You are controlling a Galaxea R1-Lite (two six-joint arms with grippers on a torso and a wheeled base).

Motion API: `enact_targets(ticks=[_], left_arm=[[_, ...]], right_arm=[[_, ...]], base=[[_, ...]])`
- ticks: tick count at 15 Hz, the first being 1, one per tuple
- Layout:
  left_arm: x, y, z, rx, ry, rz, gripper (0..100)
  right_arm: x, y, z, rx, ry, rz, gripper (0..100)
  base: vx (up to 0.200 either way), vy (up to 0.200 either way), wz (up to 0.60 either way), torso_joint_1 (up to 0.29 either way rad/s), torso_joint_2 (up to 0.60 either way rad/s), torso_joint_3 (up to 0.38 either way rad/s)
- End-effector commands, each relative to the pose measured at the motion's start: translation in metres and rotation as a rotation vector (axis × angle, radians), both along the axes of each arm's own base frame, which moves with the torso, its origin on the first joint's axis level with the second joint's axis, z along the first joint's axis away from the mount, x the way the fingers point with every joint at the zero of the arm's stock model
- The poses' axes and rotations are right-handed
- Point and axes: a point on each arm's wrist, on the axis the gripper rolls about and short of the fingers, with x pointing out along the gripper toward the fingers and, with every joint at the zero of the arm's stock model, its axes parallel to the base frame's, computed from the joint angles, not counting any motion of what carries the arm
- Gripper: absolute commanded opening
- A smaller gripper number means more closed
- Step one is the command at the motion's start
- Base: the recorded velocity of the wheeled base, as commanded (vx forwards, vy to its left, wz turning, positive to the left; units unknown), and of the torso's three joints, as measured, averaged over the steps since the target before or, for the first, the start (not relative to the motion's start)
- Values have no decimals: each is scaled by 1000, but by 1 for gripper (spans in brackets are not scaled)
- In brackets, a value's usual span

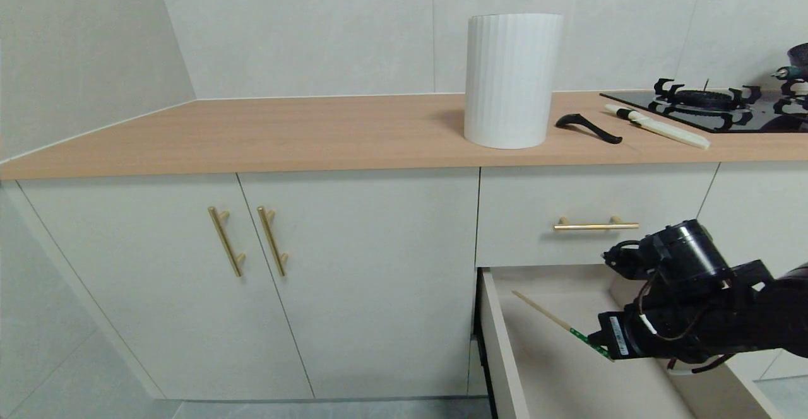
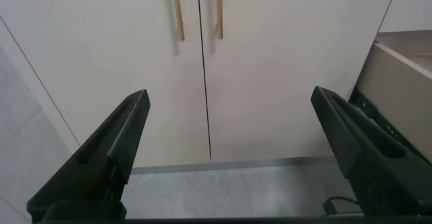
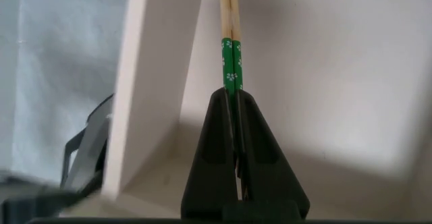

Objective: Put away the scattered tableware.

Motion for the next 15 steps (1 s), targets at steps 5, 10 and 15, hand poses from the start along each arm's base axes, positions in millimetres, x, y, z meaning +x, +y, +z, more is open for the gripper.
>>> enact_targets(ticks=[5,10,15], left_arm=[[0,0,0,0,0,0,100],[0,0,0,0,0,0,100],[0,0,0,0,0,0,100]], right_arm=[[51,18,-114,-111,138,-39,0],[58,23,-135,-156,157,-61,0],[62,25,-135,-135,140,-88,100]], base=[[0,0,0,0,0,0],[0,0,0,0,0,0],[0,0,0,0,0,0]])
